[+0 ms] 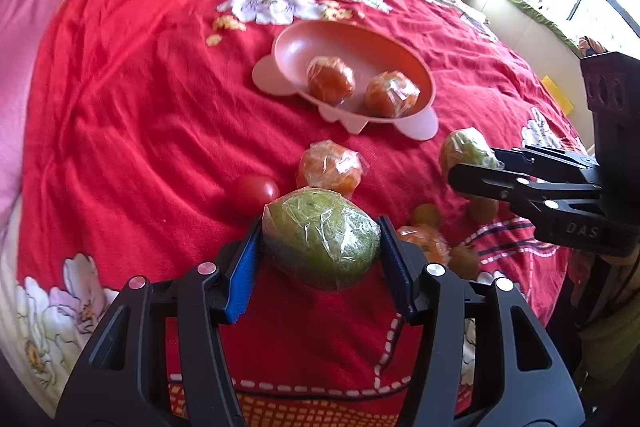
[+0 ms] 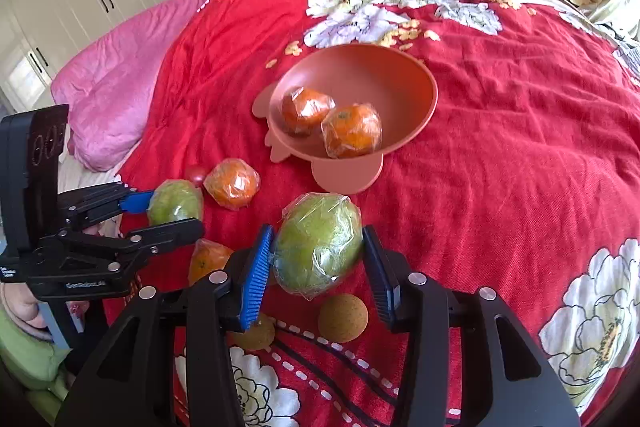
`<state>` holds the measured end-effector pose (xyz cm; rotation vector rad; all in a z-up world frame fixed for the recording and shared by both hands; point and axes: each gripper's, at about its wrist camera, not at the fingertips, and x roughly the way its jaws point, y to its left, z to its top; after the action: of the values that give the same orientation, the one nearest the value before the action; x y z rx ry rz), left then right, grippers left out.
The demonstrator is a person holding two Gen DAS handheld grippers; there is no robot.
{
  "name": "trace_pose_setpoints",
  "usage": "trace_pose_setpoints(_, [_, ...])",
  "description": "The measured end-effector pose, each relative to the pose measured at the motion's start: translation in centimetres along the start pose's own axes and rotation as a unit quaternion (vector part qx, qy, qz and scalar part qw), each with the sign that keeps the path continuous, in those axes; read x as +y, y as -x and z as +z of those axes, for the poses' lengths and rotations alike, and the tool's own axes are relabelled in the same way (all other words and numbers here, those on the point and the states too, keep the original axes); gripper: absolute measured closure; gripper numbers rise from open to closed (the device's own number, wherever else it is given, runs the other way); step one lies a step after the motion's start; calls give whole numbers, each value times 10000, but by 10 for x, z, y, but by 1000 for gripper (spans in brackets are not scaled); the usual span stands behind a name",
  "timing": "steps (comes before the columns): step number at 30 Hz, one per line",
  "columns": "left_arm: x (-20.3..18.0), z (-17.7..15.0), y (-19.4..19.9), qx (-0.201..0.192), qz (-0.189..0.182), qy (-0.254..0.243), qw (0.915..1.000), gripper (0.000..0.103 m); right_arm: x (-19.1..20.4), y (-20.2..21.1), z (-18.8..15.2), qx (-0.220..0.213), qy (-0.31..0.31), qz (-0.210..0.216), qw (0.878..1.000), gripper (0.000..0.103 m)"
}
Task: Organize fruits
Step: 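Close the right gripper on a wrapped green fruit while the left grasps another, then lower both wrapped green fruits into the pink bowl and open both grippers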
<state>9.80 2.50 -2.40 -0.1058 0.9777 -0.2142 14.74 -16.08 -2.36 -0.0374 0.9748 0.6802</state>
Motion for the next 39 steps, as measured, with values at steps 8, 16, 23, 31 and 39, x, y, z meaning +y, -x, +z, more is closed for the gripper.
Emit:
trace_pose_setpoints(8, [-2, 11, 22, -220, -63, 4, 9997, 56, -3, 14, 6, -179, -20, -17, 9998, 60])
trace_pose_setpoints(16, [-2, 28, 30, -368, -20, -20, 9993, 56, -7, 26, 14, -333, -31, -65, 9994, 60])
trace_pose_setpoints(23, [-3, 45, 25, -389, 25, -94, 9992, 56, -10, 31, 24, -430, -8, -97, 9990, 60])
trace_pose_setpoints(31, [-4, 64, 17, -361, -9, -169, 9992, 56, -15, 30, 36, -506, -8, -144, 9986, 60])
trace_pose_setpoints(39, [-3, 86, 4, -345, 23, -262, 9991, 56, -20, 23, 47, -512, -28, -176, 9985, 60])
